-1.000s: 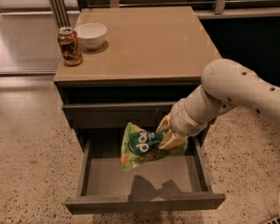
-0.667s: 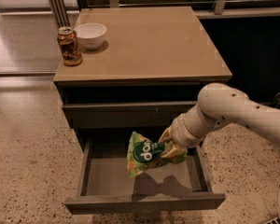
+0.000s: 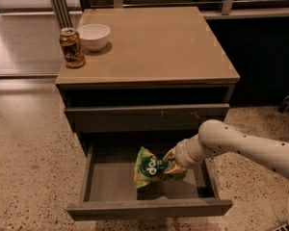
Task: Place green rice chip bag into middle drawer
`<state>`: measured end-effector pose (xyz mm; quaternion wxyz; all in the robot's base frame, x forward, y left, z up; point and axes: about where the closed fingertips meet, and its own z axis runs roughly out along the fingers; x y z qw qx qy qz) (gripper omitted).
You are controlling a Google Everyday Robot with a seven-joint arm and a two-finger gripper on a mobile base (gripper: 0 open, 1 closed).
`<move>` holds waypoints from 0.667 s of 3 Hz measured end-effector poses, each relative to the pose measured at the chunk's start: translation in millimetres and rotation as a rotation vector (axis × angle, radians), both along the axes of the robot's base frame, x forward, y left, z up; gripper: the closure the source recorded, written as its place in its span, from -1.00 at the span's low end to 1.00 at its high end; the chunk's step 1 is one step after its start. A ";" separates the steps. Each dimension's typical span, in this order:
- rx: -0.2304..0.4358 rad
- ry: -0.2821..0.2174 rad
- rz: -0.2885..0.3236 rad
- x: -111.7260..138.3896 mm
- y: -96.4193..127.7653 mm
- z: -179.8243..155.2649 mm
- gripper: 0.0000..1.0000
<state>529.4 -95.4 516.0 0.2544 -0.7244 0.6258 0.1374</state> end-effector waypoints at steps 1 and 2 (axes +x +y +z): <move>0.045 0.042 -0.036 5.8 -3.6 -54.0 1.00; 0.068 0.083 -0.029 8.7 -3.1 -92.8 1.00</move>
Offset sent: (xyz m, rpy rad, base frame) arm 0.0143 -0.0064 -0.1376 0.0936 0.1285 -0.0264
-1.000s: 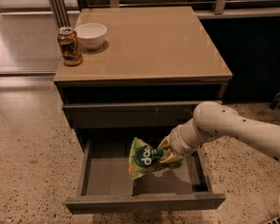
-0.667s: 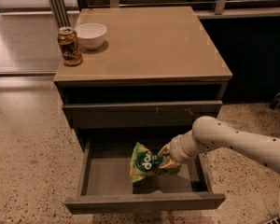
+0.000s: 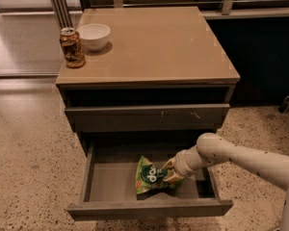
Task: Place green rice chip bag into middle drawer
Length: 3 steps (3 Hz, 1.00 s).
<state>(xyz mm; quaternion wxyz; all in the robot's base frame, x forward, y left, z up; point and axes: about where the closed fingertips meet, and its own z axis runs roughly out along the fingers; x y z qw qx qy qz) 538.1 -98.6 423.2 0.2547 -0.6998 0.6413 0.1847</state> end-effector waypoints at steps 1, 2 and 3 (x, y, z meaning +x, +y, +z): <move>0.008 0.016 0.018 1.2 1.0 -18.1 1.00; 0.008 0.016 0.018 1.2 1.0 -18.1 0.63; 0.008 0.016 0.018 1.2 1.0 -18.1 0.18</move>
Offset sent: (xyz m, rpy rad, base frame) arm 0.0012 0.0009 -0.0190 0.0076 0.0161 0.0179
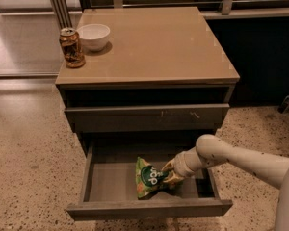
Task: Place green rice chip bag into middle drawer
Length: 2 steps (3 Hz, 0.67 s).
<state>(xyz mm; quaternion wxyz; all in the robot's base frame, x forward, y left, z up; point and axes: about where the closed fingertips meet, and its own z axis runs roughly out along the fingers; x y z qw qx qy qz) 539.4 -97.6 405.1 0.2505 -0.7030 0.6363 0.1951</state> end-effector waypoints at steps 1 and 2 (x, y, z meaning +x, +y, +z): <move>0.000 0.000 0.000 0.0 0.0 0.0 -0.30; 0.000 0.000 0.000 0.0 0.1 -0.1 -0.77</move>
Offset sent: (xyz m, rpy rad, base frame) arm 0.0000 0.0000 0.0000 0.0000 0.0000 0.0000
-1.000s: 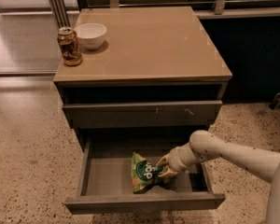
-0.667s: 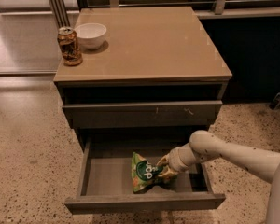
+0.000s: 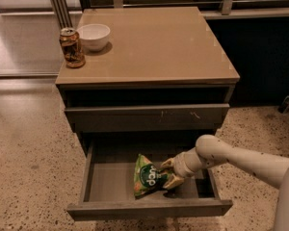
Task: Place green rice chip bag into middle drawer
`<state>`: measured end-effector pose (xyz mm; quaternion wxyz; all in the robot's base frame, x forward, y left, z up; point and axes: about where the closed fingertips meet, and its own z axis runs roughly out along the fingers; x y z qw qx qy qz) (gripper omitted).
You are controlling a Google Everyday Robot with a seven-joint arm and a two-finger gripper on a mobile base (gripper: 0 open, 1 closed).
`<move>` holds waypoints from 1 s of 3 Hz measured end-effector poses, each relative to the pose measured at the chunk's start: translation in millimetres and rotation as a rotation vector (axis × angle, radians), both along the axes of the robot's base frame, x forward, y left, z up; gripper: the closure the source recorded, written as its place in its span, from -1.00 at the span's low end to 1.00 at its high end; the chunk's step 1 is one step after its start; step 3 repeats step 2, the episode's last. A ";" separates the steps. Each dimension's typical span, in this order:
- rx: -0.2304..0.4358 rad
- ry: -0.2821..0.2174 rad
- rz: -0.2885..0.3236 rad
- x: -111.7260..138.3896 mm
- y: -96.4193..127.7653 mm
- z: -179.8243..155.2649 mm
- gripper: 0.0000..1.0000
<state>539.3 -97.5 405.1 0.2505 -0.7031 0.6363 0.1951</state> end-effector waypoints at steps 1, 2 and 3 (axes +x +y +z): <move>0.000 0.000 0.000 0.0 0.0 0.0 -1.00; 0.000 0.000 0.000 0.0 0.0 0.0 -1.00; 0.000 0.000 0.000 0.0 0.0 0.0 -1.00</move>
Offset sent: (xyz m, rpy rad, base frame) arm 0.0000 0.0000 0.0000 0.0000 0.0000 0.0000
